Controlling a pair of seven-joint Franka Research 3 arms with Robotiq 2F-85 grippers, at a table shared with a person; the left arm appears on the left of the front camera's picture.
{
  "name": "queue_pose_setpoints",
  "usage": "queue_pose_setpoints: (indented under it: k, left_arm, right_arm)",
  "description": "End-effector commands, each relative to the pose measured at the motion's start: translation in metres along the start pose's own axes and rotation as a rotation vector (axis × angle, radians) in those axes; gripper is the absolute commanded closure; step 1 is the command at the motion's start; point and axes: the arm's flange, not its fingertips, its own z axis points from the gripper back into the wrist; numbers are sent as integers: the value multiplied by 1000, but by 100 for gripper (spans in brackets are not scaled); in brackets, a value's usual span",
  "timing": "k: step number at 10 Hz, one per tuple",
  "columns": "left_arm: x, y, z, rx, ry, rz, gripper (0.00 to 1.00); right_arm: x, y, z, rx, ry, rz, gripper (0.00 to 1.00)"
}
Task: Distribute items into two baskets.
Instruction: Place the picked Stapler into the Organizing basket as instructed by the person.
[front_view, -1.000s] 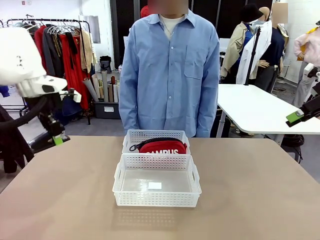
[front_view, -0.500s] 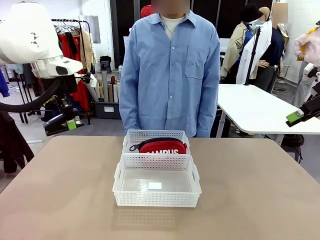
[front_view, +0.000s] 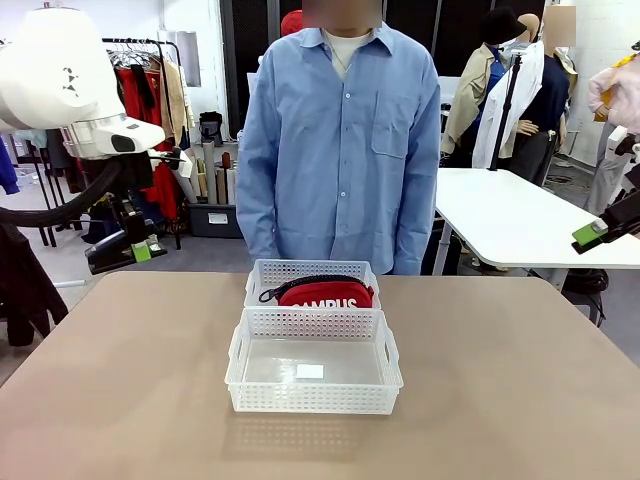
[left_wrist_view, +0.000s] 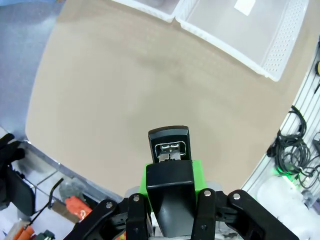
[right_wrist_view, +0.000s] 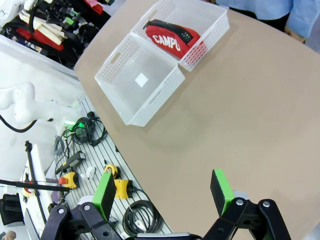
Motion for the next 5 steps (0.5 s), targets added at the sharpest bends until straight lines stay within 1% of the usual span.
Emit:
queue_pose_setpoints:
  k: [1, 5]
  left_arm:
    - [0, 1, 3, 10, -10, 7, 100]
    - [0, 1, 3, 10, -10, 7, 100]
  right_arm:
    - [4, 0, 2, 4, 6, 4, 0]
    - [4, 0, 2, 4, 6, 4, 0]
